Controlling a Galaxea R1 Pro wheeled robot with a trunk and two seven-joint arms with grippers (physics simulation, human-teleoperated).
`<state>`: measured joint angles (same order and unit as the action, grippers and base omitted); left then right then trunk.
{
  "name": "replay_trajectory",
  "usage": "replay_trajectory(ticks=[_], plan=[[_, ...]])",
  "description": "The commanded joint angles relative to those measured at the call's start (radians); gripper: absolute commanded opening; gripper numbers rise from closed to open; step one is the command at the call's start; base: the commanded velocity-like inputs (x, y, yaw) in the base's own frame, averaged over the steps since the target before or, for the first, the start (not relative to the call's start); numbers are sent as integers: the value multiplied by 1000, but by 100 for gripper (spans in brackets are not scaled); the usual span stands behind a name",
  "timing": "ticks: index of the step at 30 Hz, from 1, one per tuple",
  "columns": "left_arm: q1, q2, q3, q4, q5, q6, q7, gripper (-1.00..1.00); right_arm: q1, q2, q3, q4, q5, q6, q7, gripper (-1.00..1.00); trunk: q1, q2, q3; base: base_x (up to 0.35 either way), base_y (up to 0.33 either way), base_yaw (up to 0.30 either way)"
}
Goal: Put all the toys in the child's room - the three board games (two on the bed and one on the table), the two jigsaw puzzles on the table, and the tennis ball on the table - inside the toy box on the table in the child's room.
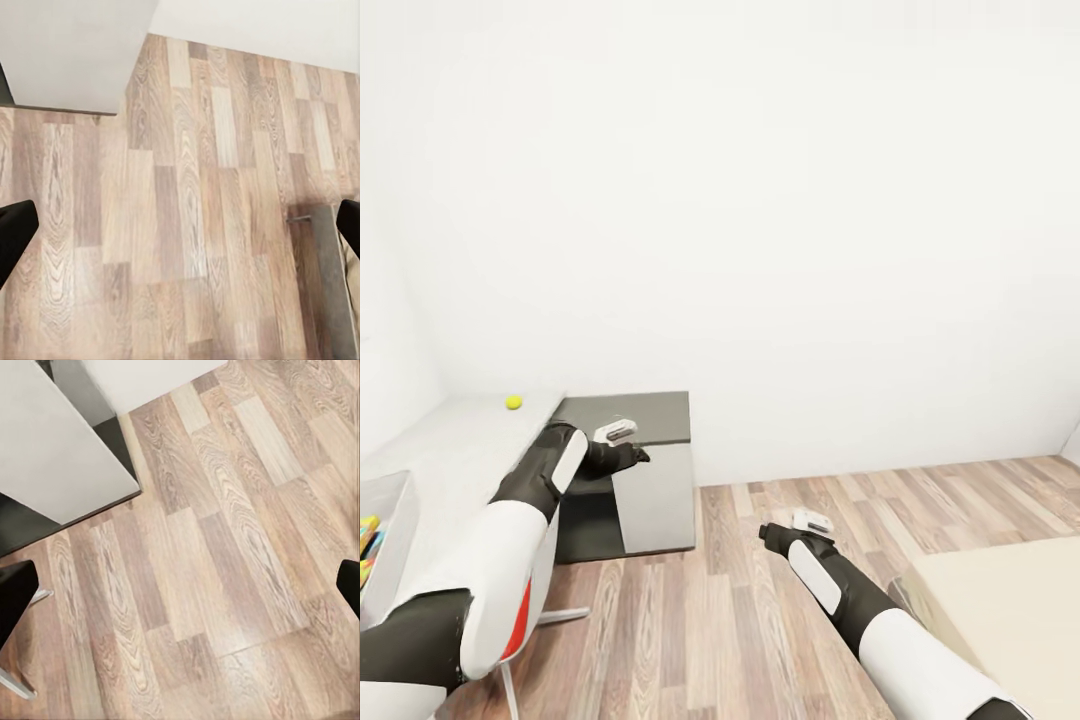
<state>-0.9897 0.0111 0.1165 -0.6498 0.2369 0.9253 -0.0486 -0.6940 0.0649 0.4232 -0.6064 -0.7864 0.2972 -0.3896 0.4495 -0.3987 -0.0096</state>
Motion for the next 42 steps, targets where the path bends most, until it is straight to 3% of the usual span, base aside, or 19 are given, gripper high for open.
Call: replay_trajectory(ticks=[1,15,26,28,33,42], plan=[[0,0,3,15,-3,-10,-5,100,-1,-1,5,-1,-6,2,-8,100,1,-1,0,0,0,-218],[18,5,2,428,-6,-346,-4,100,-1,10,6,-2,0,0,-10,100,1,-1,13,0,0,-138],[172,10,-1,479,-8,-531,-4,100,-1,11,9,-15,-2,-1,-10,100,1,-1,14,0,0,-5],[212,12,-2,480,-8,-590,-5,100,-1,14,10,-16,3,-2,-9,100,1,-1,14,0,0,0],[234,12,-3,480,-16,-651,-7,100,-1,17,12,-14,5,-3,-9,100,1,-1,14,0,0,0],[239,13,-2,477,-65,-670,-8,100,-1,17,11,-16,5,-3,-8,100,1,-1,14,0,0,0]])
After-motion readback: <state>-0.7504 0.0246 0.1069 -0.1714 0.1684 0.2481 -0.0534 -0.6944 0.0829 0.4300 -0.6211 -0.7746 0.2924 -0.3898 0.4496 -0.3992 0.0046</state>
